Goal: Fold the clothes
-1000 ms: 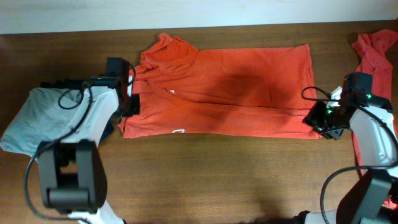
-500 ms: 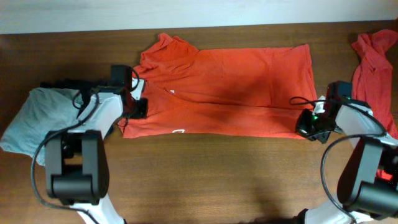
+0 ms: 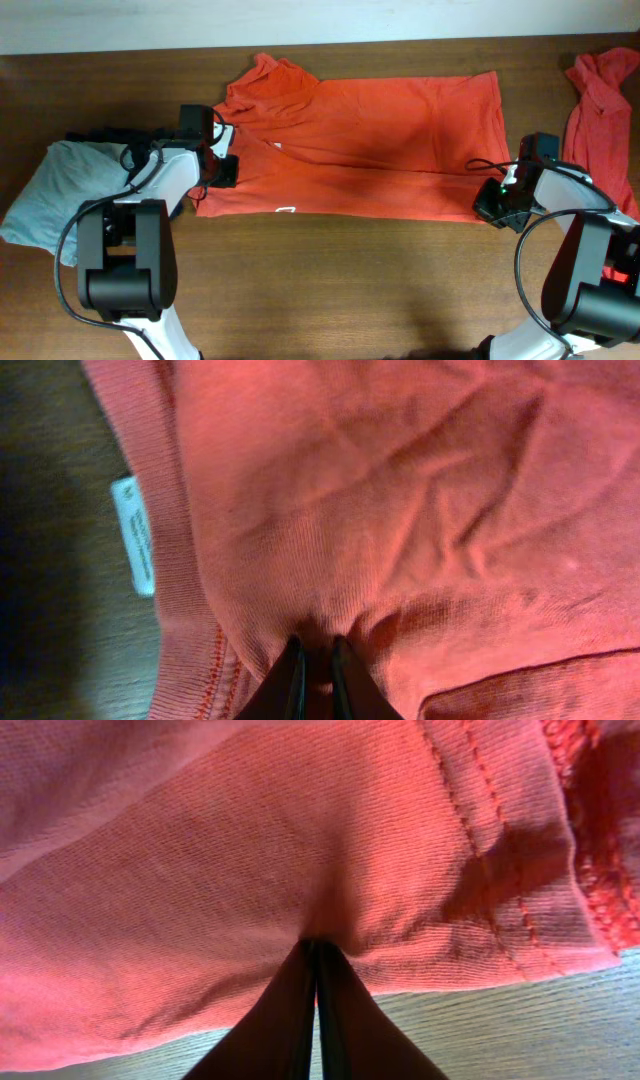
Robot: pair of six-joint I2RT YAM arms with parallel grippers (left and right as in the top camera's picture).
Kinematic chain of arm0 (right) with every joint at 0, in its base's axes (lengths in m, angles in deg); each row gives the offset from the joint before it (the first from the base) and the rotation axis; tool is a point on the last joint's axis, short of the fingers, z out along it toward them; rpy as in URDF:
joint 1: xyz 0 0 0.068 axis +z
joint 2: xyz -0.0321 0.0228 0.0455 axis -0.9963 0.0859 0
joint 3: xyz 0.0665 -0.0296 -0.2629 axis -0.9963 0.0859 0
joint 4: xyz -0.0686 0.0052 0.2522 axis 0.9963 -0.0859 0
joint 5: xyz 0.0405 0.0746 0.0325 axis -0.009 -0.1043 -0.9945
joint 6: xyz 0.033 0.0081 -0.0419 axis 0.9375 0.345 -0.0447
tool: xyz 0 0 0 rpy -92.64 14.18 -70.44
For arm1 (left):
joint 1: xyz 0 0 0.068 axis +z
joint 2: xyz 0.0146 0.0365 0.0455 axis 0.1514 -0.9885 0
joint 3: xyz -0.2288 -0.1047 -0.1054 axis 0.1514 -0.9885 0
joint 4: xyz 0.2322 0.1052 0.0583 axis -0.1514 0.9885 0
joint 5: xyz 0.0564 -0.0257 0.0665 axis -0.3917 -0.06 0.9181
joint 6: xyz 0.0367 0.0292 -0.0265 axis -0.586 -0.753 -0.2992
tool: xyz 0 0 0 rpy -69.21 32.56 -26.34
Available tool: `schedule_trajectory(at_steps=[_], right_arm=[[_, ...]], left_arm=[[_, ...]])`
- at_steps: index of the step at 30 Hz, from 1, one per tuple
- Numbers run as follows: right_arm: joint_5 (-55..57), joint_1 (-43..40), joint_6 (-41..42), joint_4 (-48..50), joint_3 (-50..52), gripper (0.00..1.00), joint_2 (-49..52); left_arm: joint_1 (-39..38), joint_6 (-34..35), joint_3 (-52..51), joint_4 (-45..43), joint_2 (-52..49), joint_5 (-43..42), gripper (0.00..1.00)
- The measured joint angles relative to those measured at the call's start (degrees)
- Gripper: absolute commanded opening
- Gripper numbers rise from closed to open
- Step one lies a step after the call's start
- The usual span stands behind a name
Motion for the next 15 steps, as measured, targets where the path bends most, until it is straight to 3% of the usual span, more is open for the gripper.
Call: schedule_trajectory(at_steps=[15], right_arm=[[9.7,1.2,10.7,-3.5,-0.2,0.05,-0.3]], left_arm=[[4.0,2.6,0.9,4.8,0.0,1.5,0.1]])
